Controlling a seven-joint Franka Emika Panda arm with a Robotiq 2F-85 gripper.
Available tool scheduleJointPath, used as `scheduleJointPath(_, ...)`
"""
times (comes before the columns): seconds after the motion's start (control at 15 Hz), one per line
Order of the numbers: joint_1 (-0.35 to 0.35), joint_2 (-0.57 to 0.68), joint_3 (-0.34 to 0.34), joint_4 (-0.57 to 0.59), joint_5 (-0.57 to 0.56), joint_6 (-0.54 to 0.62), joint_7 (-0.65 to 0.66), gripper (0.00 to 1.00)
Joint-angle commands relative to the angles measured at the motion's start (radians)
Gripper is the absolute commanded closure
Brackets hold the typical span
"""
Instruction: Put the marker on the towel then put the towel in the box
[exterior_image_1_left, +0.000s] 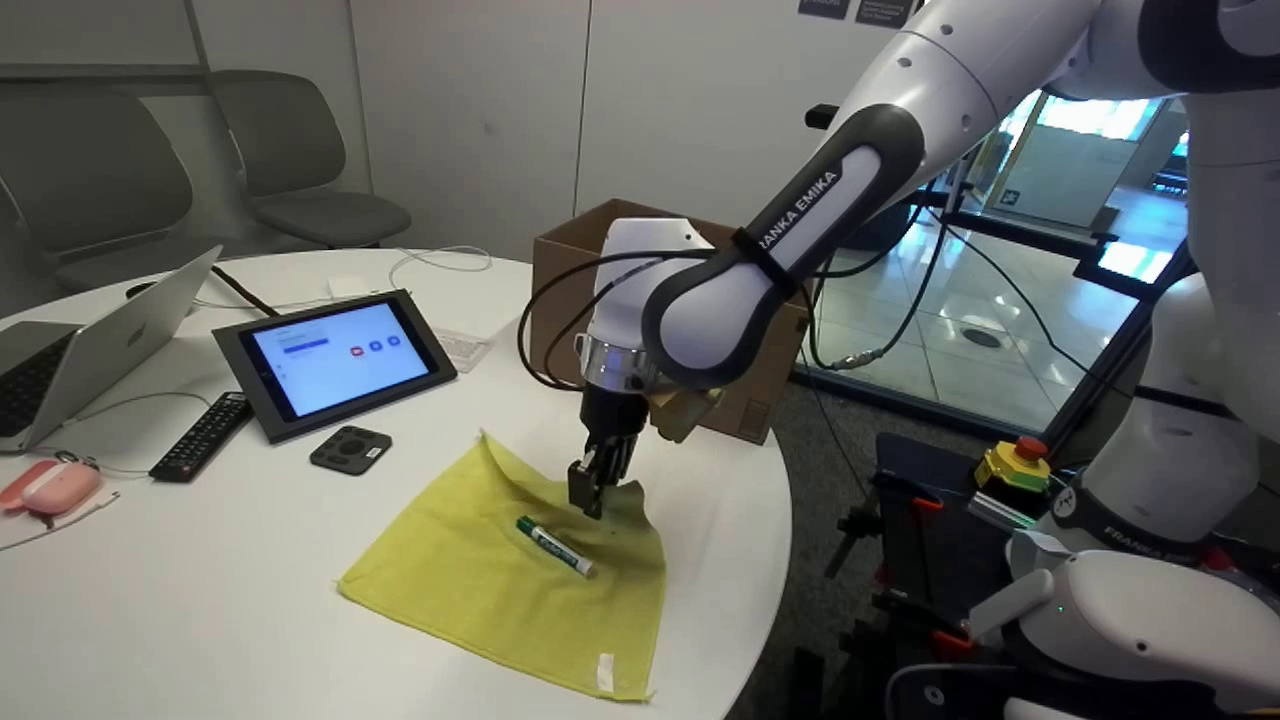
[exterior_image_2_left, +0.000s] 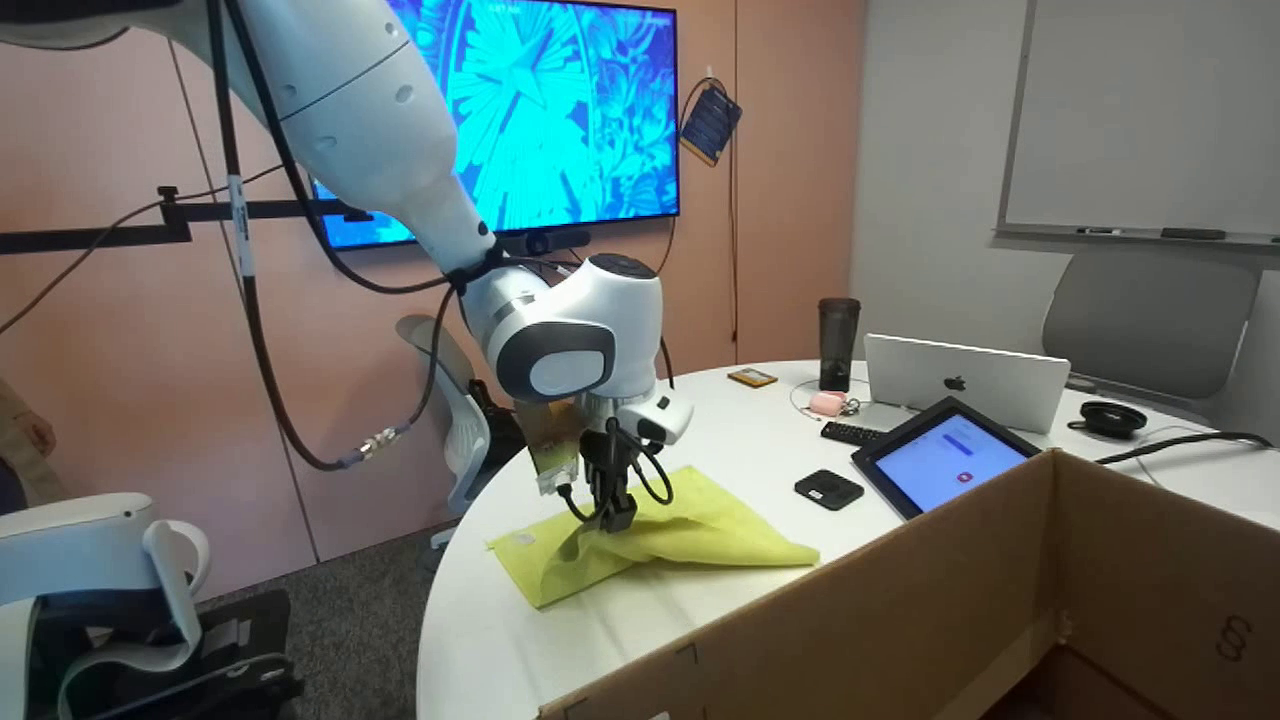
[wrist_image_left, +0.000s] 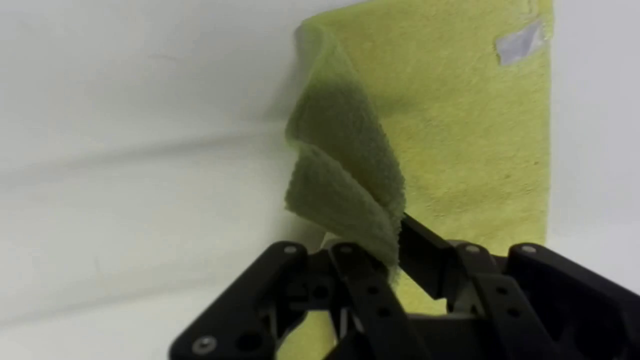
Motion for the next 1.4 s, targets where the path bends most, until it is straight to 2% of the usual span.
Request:
scheduleJointPath(0.0, 0.039, -0.006, 0.039, 0.028, 0.018, -0.038, -0.047, 0.97)
scheduleJointPath(0.13, 0.079, 0.007, 0.047, 0.045, 0.003, -0.05, -0.037, 0.97)
scheduleJointPath(0.33, 0.168, 0.039, 0.023, 0.084, -0.033, -0.067, 0.022, 0.97)
scheduleJointPath(0.67, 0.333, 0.182, -0.053, 0.242, -0.128, -0.138, 0.195, 0.97)
scheduleJointPath(0.8, 0.365, 0.233, -0.073, 0.301, -0.146, -0.171, 0.238, 0.96)
scheduleJointPath(0.93, 0.377, 0.251, -0.076, 0.327, -0.148, -0.182, 0.244, 0.65)
scheduleJointPath(1.07, 0.38, 0.252, -0.073, 0.34, -0.146, -0.186, 0.234, 0.52)
scheduleJointPath(1.33, 0.389, 0.209, -0.068, 0.336, -0.155, -0.163, 0.222, 0.19)
